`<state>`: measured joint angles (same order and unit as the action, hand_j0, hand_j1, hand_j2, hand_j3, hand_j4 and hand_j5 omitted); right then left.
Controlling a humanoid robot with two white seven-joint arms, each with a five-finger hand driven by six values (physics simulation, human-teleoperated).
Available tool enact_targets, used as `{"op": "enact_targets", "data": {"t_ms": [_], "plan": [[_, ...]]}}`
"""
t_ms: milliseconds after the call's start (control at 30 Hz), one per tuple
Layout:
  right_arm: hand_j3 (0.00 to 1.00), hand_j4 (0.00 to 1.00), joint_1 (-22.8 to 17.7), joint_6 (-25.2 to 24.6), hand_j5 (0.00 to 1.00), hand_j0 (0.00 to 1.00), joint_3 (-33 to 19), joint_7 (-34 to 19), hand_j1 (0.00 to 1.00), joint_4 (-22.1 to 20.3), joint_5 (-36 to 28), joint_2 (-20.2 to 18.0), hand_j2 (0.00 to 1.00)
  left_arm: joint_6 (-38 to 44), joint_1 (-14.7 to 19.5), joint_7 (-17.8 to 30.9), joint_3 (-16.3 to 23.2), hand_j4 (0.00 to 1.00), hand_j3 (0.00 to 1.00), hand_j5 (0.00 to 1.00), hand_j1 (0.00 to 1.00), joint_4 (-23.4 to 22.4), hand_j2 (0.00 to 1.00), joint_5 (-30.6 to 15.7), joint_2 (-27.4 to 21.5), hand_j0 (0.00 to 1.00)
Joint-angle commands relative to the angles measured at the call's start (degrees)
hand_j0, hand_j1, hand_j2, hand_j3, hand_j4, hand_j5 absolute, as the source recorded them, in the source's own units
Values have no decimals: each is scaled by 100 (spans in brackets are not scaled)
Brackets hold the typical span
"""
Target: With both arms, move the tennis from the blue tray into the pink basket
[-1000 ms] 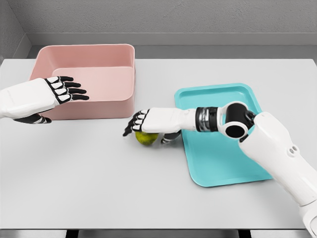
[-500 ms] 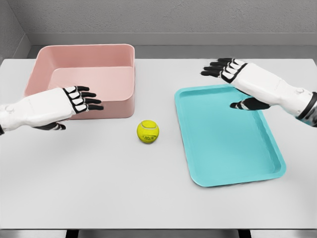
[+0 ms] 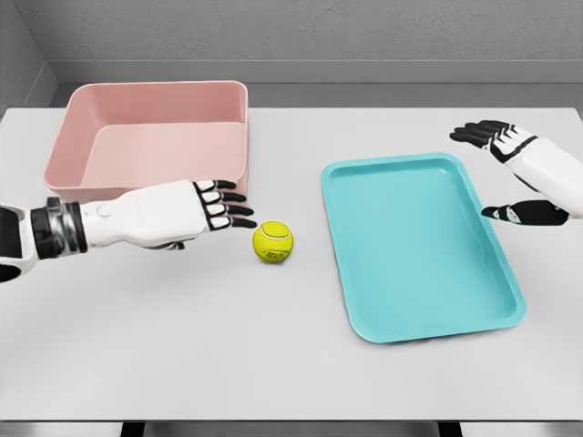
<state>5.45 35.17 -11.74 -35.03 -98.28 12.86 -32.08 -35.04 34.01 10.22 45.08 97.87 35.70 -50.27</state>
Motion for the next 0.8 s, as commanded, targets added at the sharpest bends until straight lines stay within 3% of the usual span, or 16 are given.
{"op": "enact_targets", "data": {"t_ms": [0,67,167,300,467,567,767], "plan": [[100,100,0,-17,100,100,-12,3,100,99,-55,79,100,4,52,6,317,100,100,100,100,-40,100,7,210,100],[100,100,0,-17,100,100,-12,3,100,107,-55,79,100,4,308,6,642,100,100,100,100,-101,100,25,290,100],[100,100,0,-17,100,100,-12,3,100,116,-47,79,100,4,440,15,774,100,100,100,100,-110,100,42,536,100],[100,100,0,-17,100,100,-12,3,100,99,-55,79,100,4,695,85,1056,100,100,100,100,-444,100,25,782,100],[100,100,0,-17,100,100,-12,3,100,99,-55,79,100,4,818,85,1082,100,100,100,100,-760,100,16,1028,100],[100,100,0,-17,100,100,-12,3,100,99,-55,79,100,4,1011,85,1311,100,100,100,100,-1068,100,7,1230,100],[100,100,0,-17,100,100,-12,3,100,99,-55,79,100,4,1037,85,1363,100,100,100,100,-1218,100,-19,1274,100]]}}
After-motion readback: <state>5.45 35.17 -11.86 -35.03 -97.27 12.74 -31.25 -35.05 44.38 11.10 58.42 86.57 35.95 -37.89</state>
